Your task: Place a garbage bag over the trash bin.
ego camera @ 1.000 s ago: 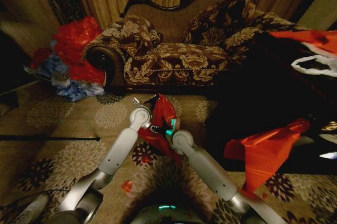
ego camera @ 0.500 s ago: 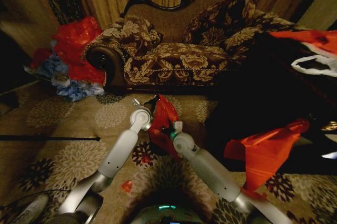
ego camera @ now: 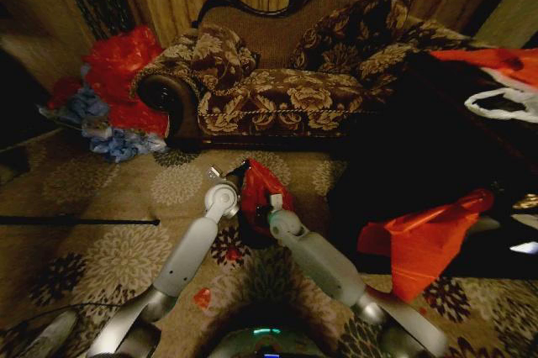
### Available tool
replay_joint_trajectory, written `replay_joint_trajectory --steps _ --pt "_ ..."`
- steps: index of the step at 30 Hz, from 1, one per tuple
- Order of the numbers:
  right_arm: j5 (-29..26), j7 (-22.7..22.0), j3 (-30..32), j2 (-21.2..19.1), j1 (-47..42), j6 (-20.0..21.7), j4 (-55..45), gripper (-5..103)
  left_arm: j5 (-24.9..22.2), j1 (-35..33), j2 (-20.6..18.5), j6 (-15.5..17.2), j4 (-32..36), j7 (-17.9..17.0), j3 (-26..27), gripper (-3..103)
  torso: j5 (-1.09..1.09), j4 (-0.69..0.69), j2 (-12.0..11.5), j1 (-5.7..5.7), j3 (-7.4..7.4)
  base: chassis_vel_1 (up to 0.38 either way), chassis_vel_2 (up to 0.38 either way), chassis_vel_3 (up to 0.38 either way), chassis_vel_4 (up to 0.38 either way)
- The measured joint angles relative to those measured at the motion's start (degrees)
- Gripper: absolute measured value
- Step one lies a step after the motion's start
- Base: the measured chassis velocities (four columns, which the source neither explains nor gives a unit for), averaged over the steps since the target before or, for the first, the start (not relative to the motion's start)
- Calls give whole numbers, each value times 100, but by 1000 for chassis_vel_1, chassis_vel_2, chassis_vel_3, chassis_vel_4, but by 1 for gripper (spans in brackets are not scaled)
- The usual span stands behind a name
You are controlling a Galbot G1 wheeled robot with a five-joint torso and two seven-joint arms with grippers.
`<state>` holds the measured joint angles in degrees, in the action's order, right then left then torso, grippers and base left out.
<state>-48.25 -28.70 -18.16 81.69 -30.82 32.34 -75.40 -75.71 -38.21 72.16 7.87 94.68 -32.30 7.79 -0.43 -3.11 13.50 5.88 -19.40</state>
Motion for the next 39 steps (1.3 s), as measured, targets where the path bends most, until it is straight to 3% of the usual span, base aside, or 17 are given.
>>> replay_joint_trajectory --steps 12,20,21,23,27,28,31,36,39 --pt "457 308 123 678 241 -144 1347 0 379 -702 -66 63 144 -9 135 0 1 -1 0 0 0 0 0 0 0" --pt "355 306 183 695 184 -114 1322 -2 689 -841 -48 89 66 -9 134 0 1 -1 0 0 0 0 0 0 0" --pt "329 264 176 646 148 -93 1185 3 700 -838 -46 90 65 -10 134 0 0 -1 0 0 0 0 0 0 0" --pt "283 194 158 565 101 -62 966 3 702 -824 -48 92 69 -12 133 0 1 -1 0 0 0 0 0 0 0" --pt "-52 -175 30 176 11 73 174 24 704 -736 -63 91 94 -67 138 0 2 -1 0 0 0 0 0 0 0" --pt "-52 -175 30 176 11 73 174 24 704 -736 -63 91 94 -67 138 0 2 -1 0 0 0 0 0 0 0" --pt "-291 -431 -98 -206 -74 127 -408 41 704 -709 -94 80 105 -120 158 0 2 -1 0 0 0 0 0 0 0" --pt "-553 -734 -200 -569 -195 132 -951 51 716 -711 -147 68 117 -145 177 0 1 -1 0 0 0 0 0 0 0" --pt "-614 -972 -267 -914 -321 37 -1508 68 719 -716 -186 63 124 -150 178 0 1 -2 0 0 0 0 0 0 0"
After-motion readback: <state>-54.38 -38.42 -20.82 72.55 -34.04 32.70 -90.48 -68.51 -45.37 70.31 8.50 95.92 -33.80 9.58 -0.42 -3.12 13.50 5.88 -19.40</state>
